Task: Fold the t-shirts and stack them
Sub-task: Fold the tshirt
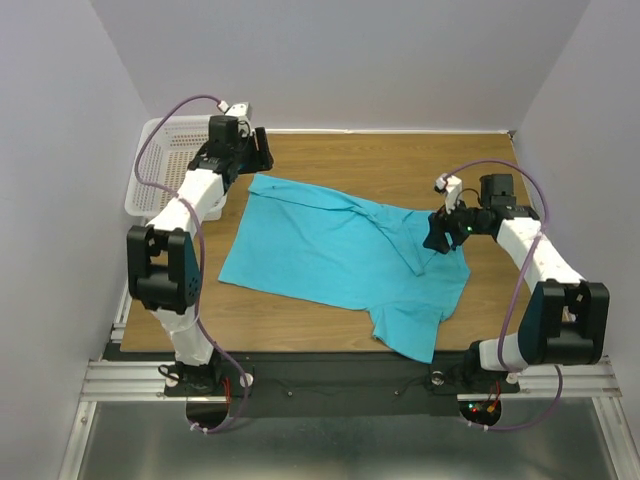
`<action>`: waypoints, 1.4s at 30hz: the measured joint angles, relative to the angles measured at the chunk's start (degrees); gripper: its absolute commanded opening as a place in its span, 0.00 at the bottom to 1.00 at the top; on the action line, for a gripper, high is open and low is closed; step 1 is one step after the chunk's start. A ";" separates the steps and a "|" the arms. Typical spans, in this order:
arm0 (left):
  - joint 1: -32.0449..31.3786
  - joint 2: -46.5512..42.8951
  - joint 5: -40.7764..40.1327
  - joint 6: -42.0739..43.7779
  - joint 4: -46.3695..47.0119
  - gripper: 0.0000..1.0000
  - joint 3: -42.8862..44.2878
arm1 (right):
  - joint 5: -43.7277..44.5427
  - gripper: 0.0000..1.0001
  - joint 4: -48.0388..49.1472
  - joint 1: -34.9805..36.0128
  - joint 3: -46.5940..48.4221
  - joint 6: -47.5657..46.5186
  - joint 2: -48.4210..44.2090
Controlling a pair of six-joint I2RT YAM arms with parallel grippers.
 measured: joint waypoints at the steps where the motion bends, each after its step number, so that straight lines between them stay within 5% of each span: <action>1: 0.00 -1.77 0.42 0.00 1.16 0.73 -1.53 | -0.09 0.72 0.48 0.02 0.72 2.10 0.63; 14: 0.00 -34.95 3.21 -1.55 13.03 0.75 -30.53 | 5.51 0.68 3.80 4.35 11.67 20.72 21.11; 27: 0.00 -52.09 4.74 -6.95 16.68 0.75 -43.43 | 8.09 0.60 5.42 8.59 21.40 24.22 32.13; 42: 0.00 -53.40 5.27 -8.37 16.65 0.75 -44.68 | 8.72 0.10 5.40 11.30 21.38 24.30 32.54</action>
